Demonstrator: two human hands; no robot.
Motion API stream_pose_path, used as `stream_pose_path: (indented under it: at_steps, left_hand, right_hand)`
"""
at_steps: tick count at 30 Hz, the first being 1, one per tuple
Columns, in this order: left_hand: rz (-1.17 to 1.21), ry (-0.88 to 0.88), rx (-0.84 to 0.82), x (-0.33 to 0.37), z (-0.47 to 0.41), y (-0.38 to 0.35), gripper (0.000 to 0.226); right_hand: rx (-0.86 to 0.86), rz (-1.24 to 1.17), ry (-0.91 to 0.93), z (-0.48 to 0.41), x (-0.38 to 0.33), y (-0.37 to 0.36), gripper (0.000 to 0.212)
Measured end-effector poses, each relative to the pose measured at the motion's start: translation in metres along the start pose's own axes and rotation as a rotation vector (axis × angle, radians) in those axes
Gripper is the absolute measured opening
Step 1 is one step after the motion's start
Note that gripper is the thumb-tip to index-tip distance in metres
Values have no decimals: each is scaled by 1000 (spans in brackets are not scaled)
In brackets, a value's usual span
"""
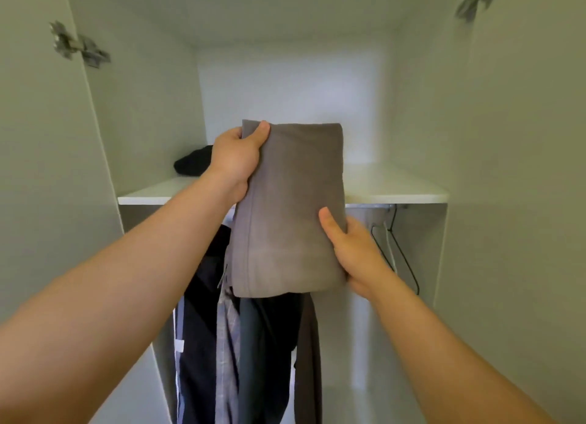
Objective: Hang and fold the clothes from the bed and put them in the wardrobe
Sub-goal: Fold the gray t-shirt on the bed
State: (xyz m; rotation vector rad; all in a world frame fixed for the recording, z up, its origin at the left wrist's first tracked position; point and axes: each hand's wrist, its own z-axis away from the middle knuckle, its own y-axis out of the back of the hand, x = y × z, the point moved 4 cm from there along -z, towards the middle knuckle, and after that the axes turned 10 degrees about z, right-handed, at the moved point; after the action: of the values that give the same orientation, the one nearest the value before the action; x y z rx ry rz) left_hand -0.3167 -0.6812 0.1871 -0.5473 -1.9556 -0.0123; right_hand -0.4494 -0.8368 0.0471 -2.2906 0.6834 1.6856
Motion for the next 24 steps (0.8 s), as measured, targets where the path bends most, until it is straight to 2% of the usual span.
stream_pose_path:
  at_steps: [4,9,12,18,20,22,23,24]
  left_hand:
    - [27,101,23,-16,-56,-47,26]
    - [-1,214,87,-52,-108,-82,45]
    - [-8,285,60,-79,-135,-97,40]
    - [-39,416,-10,-129,-179,-139,34]
    - [-170,369,-50,-144,-194,-161,40]
    - [-619,155,-90,-152,-208,-182,59]
    - [-800,4,-169,-154,-210,-198,63]
    - [-869,-108,-333,-157,-209,-218,61]
  right_hand:
    - [187,215,13,-50,-24,57,44]
    - [214,429,-50,-107,-34,96,55]
    - [266,564,-70,-135,-32,119,65]
    - [358,962,-145,-177,-43,157,60]
    - [463,1141,-174,-187,-48,167,54]
    - [620,1446,-126,-192,-53,165,44]
    - [635,1553,-75,-196,-53,158,43]
    - [585,1583,-38,-200,-50,150,42]
